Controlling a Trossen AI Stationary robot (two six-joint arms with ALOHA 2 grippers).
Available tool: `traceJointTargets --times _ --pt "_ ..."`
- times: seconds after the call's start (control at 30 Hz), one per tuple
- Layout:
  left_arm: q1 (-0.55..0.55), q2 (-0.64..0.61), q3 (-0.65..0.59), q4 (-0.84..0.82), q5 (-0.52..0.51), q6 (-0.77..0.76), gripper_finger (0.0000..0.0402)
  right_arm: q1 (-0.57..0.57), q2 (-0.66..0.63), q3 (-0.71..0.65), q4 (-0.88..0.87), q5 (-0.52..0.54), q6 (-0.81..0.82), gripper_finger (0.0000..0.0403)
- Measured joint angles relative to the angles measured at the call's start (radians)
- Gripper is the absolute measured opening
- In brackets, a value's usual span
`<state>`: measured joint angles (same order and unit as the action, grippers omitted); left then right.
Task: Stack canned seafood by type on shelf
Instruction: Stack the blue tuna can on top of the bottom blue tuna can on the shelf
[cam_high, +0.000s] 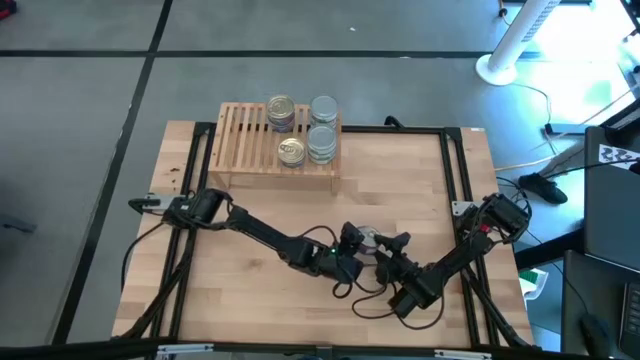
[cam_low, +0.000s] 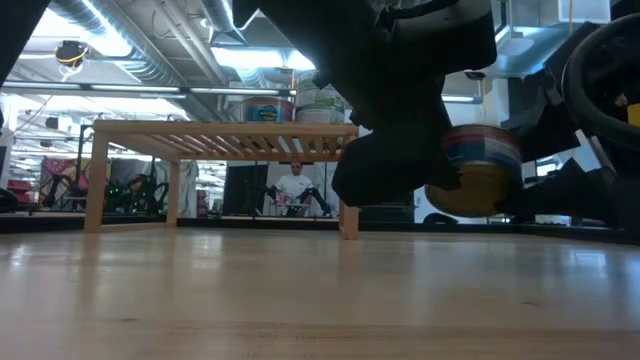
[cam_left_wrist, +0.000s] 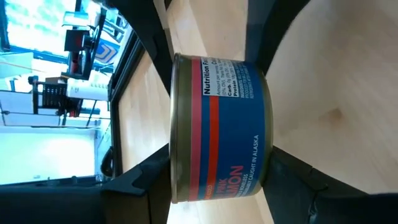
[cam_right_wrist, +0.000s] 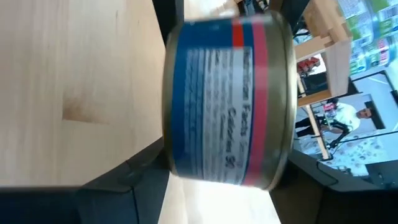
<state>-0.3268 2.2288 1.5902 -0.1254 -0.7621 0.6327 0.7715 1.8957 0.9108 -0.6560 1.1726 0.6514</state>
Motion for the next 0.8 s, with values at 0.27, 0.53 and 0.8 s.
traceJointTargets --times 0.27,0.53,0.8 --pt "-0.009 0.000 0.000 -0.139 -0.027 -0.102 0.0193 0.000 0.000 0.000 -0.002 -0.070 -0.003 0.0239" --pt "-0.033 -0.002 0.000 -0.262 -0.186 -0.160 0.0193 0.000 0.000 0.000 -0.006 -0.108 -0.003 0.0239" --pt "-0.062 -0.069 0.000 -0.387 -0.276 -0.301 0.0193 0.000 -0.060 0.000 -0.135 -0.118 0.045 0.0239"
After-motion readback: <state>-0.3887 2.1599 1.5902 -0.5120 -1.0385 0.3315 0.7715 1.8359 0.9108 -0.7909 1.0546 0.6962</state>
